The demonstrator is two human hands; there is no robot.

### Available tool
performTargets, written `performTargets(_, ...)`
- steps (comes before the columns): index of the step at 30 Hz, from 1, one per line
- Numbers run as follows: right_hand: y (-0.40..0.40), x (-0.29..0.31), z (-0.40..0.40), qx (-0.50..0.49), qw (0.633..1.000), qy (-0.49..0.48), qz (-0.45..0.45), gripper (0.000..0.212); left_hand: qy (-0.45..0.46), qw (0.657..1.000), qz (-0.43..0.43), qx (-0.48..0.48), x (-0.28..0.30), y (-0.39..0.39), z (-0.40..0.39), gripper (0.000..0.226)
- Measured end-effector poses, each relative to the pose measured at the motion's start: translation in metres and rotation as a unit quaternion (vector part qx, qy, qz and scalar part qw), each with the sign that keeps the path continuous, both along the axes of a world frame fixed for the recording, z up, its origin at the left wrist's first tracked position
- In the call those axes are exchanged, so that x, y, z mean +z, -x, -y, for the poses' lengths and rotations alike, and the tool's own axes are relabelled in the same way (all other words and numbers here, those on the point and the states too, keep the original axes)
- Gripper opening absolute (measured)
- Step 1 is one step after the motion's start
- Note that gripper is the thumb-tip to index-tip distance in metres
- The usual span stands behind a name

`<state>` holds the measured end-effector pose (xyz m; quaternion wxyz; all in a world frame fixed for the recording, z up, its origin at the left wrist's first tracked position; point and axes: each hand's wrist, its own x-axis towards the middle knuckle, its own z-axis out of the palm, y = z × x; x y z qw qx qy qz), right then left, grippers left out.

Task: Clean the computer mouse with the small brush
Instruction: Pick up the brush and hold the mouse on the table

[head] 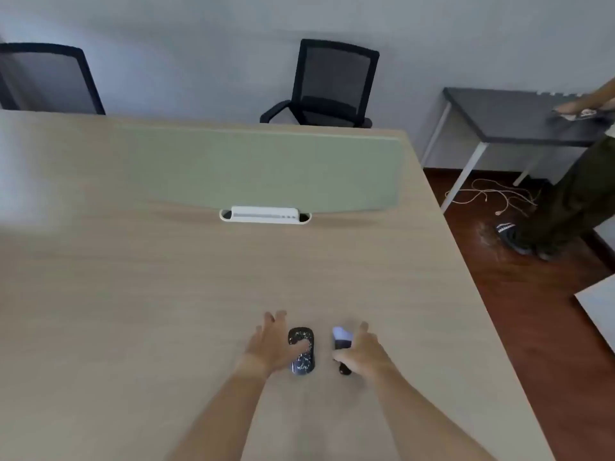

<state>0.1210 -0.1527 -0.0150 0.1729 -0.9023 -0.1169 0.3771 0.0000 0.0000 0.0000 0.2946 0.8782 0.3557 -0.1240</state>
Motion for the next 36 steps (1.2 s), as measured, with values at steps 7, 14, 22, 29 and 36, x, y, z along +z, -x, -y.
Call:
performTargets(7,-0.004,-0.045,-0.003,0.023,0.991,-0.048,0.126,0.055,-0.095,0.981,0.002,-0.167,-0.06,0.006,0.004,0.136)
performTargets(14,-0.041,-0.052,-0.005,0.043,0.959,-0.198,0.199,0.052,-0.098,0.965,0.16,-0.183,-0.089,0.005,-0.013,0.122)
performTargets(22,-0.091,-0.059,-0.022,0.122,0.877,-0.274,0.374,0.061,-0.053,0.937,0.303,-0.164,-0.136,-0.005,-0.024,0.121)
performTargets(29,-0.022,-0.079,0.022,0.032,0.833,-0.407,0.373,0.034,-0.124,0.927,0.333,-0.118,-0.137,0.022,0.005,0.131)
performTargets(36,0.028,-0.096,0.065,0.016,0.875,-0.362,0.32,0.025,-0.151,0.941,0.294,-0.069,-0.133,0.04,0.023,0.114)
